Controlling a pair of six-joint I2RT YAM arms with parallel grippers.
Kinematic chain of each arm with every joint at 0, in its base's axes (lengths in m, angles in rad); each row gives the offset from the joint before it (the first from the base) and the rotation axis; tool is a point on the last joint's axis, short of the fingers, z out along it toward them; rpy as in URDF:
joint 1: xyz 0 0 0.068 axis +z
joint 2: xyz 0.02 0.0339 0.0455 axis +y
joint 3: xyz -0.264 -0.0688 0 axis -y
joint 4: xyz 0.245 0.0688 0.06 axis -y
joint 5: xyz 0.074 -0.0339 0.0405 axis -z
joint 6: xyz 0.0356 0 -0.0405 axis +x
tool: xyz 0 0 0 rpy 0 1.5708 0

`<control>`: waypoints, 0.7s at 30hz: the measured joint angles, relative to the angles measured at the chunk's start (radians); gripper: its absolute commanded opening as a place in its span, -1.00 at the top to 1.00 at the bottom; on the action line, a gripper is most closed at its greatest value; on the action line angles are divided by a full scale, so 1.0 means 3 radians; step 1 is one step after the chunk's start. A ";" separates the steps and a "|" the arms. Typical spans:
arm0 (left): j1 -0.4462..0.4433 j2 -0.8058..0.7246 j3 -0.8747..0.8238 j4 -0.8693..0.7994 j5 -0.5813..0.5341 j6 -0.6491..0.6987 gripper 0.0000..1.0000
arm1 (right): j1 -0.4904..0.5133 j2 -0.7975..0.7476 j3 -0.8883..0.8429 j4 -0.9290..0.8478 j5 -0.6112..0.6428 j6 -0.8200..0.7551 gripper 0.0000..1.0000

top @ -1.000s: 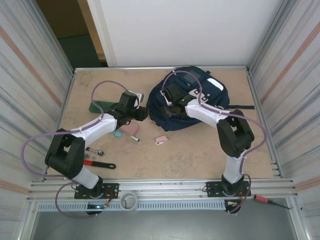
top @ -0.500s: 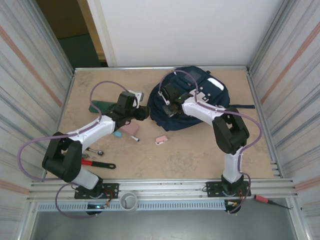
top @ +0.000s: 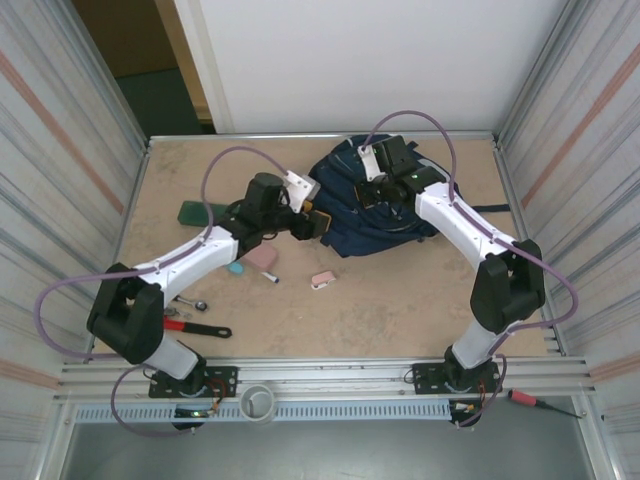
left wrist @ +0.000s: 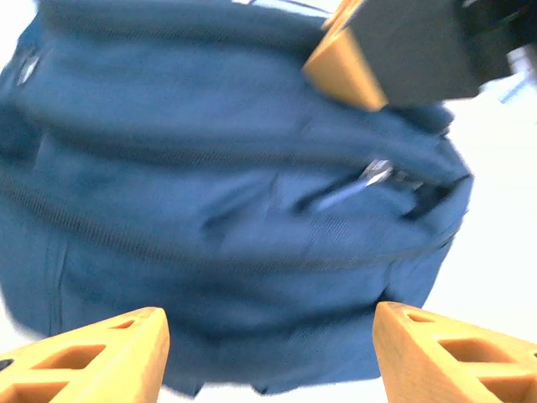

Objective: Pack books, pencil case, and school supplies into a backpack

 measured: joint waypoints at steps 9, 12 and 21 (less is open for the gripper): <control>-0.0142 0.0271 0.0446 -0.0289 0.0126 0.0501 -0.25 | -0.0093 0.0000 0.0003 -0.0159 -0.0342 0.0123 1.00; -0.0248 0.0408 0.0516 -0.0409 0.0046 0.0605 -0.21 | -0.0153 0.0008 0.0034 -0.0181 -0.0473 0.0207 1.00; -0.0437 0.0652 0.0662 -0.0552 -0.0219 0.0708 -0.12 | -0.0240 0.0043 0.0102 -0.0229 -0.0713 0.0343 1.00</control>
